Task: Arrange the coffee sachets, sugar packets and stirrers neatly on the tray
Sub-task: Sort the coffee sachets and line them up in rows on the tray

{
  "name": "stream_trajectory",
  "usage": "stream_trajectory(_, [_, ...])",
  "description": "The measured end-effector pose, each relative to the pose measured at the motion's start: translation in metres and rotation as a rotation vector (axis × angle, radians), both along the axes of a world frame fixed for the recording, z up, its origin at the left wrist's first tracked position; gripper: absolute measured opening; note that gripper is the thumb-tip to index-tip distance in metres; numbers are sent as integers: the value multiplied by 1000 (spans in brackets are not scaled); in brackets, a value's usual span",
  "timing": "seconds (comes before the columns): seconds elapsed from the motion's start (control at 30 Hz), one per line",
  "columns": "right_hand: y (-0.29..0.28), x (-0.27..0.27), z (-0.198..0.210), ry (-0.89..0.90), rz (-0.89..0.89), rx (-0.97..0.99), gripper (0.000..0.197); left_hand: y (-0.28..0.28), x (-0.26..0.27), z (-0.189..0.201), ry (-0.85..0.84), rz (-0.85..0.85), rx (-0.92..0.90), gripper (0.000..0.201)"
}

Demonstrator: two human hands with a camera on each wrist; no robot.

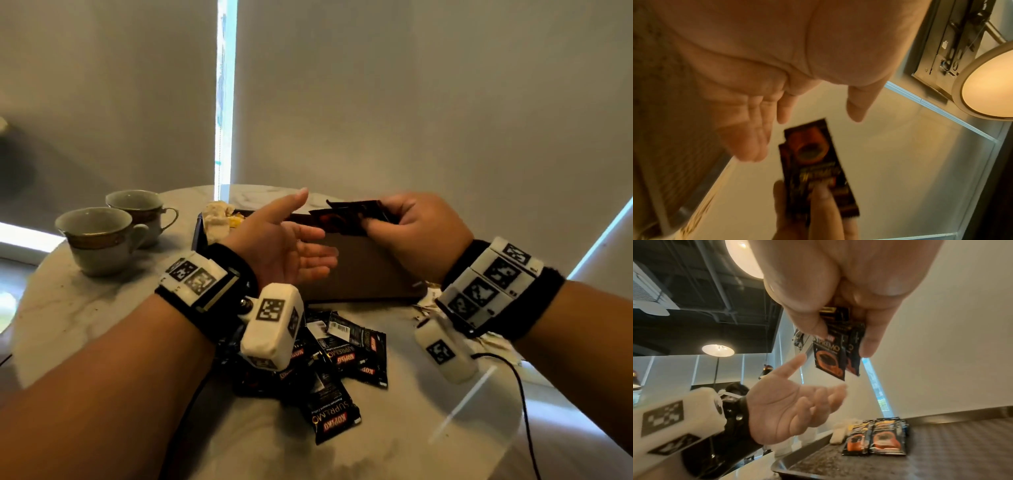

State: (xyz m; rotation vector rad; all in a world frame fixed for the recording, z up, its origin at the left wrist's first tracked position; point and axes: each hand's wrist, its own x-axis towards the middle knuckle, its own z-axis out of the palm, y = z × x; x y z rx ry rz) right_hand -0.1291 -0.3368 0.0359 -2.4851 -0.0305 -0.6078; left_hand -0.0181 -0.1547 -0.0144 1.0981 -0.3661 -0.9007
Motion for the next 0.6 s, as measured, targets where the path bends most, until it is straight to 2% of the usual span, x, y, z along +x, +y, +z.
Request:
stream_trajectory(0.07, [15,7,-5,-1,118,37,24,-1,-4,-2,5,-115,-69,85])
stream_trajectory(0.1, [20,11,-9,30,177,50,29,-3,-7,-2,12,-131,-110,85])
stream_trajectory(0.23, [32,18,-17,85,290,-100,49,-9,-10,-3,59,23,-172,57])
stream_trajectory(0.3, [32,16,-16,106,331,-23,53,-8,-8,-2,66,97,-182,51])
stream_trajectory(0.37, [28,13,-14,75,265,-2,46,-7,-6,0,99,175,-207,39])
stream_trajectory(0.43, [18,9,-10,74,116,-56,29,-7,-1,1,122,256,-185,30])
stream_trajectory(0.5, [9,1,-7,260,49,-86,20,-5,4,1,106,314,-145,36])
stream_trajectory(0.6, [4,-11,-16,701,59,-282,40,0,14,3,74,375,-200,24])
